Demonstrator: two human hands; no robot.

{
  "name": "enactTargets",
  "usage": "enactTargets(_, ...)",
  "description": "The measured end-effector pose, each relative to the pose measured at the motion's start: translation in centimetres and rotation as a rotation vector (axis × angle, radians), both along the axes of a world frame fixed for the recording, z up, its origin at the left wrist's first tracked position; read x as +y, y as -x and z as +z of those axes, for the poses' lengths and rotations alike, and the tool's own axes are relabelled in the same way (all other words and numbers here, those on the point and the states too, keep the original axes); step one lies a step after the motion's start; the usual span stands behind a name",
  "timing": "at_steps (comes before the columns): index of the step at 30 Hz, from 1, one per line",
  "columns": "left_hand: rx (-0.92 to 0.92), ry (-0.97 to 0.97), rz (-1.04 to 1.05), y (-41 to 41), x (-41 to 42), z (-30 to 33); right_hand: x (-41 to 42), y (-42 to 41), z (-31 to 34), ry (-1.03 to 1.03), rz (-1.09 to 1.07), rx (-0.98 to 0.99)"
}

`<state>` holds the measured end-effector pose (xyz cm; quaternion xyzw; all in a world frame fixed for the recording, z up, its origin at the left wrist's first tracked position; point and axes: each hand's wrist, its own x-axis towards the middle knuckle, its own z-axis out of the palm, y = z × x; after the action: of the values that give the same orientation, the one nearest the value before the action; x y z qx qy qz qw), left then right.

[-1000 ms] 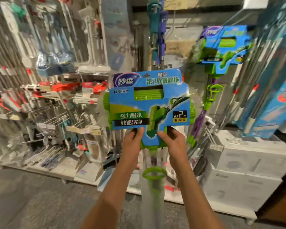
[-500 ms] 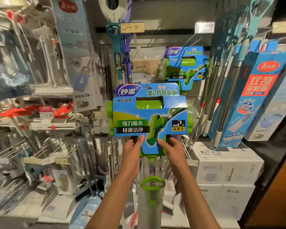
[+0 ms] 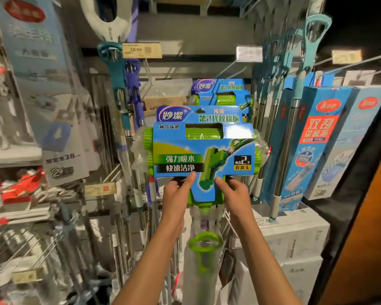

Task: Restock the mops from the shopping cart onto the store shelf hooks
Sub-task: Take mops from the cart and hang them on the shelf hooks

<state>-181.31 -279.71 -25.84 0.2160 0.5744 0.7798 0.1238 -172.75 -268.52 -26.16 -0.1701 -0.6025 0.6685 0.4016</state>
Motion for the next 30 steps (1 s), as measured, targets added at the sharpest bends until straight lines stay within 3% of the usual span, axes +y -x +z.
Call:
enactTargets(17, 0.129, -0.05, 0.01, 3.7, 12.4, 5.5, 12.3, 3.1, 4.8, -0.05, -0.067, 0.065)
enactTargets(30, 0.176, -0.133, 0.272, 1.2, 21.2, 7.2, 22.4, 2.8, 7.1, -0.142, 0.101, 0.097)
